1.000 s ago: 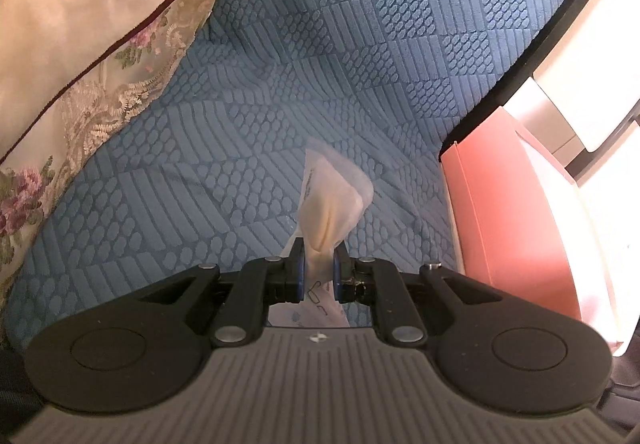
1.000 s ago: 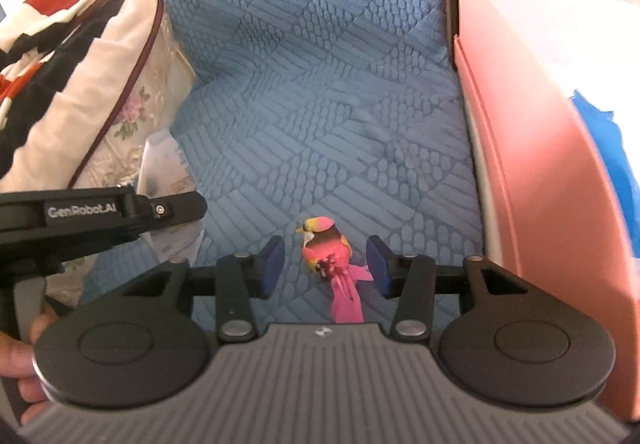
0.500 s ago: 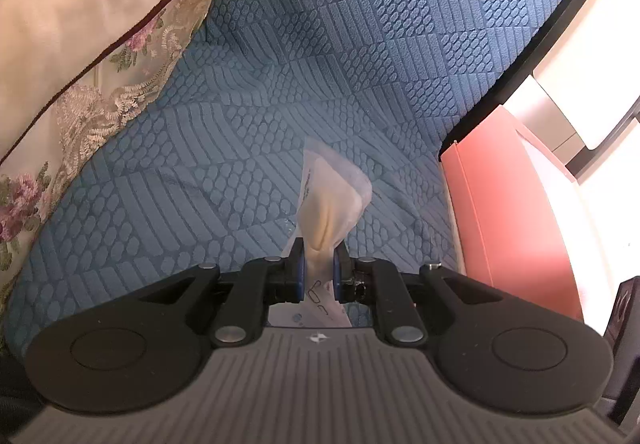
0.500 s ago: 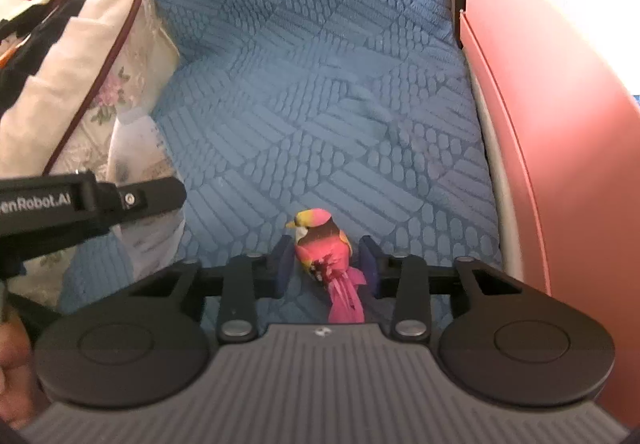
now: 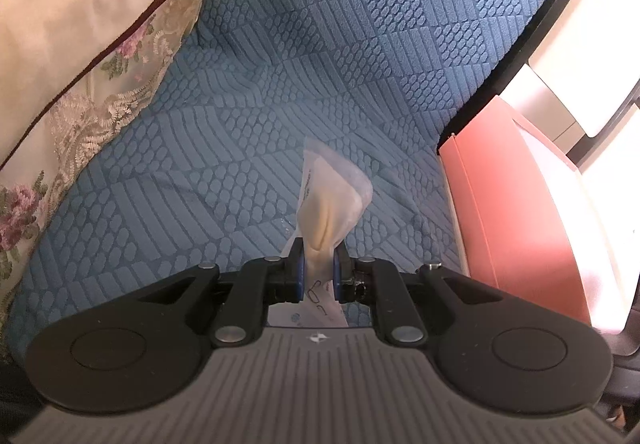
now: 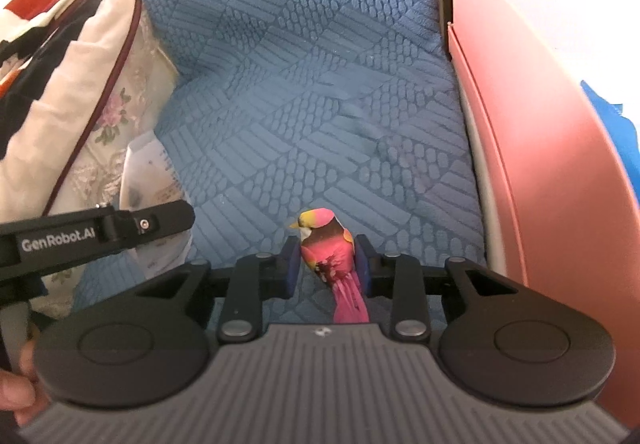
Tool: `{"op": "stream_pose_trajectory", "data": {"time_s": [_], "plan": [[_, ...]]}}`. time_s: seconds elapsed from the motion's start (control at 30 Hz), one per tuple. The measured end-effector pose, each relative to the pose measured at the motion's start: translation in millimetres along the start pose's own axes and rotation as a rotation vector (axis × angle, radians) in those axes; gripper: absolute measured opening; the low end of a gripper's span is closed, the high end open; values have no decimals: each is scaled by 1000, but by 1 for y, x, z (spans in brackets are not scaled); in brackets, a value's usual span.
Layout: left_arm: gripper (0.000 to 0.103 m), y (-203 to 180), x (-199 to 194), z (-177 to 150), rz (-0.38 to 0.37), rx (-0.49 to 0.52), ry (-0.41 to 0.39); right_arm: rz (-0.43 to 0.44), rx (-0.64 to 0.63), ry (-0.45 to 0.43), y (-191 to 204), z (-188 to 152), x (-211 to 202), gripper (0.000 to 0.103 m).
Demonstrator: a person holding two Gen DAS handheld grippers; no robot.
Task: Organize soft objects
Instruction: 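Carry the bird toy with the right gripper while the left gripper carries the puff packet to the pink box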
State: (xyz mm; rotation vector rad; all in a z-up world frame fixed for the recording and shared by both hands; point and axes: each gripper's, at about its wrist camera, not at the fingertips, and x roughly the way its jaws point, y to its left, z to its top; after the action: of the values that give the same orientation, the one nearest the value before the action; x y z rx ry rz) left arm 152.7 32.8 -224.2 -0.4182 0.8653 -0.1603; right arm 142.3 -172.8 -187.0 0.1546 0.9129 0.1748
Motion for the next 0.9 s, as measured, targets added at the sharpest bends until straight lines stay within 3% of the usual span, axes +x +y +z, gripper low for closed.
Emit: {"op": "stream_pose_trajectory", "data": {"time_s": [0.6,0.9], "plan": [[15,-16,-38,-6,-31,70,-1,8,-2,-68,-2,-1,-65,32],[15,-37,-73,-29,-45,72,-3,2,-22,-75,-5,-12,-96,32]]}}
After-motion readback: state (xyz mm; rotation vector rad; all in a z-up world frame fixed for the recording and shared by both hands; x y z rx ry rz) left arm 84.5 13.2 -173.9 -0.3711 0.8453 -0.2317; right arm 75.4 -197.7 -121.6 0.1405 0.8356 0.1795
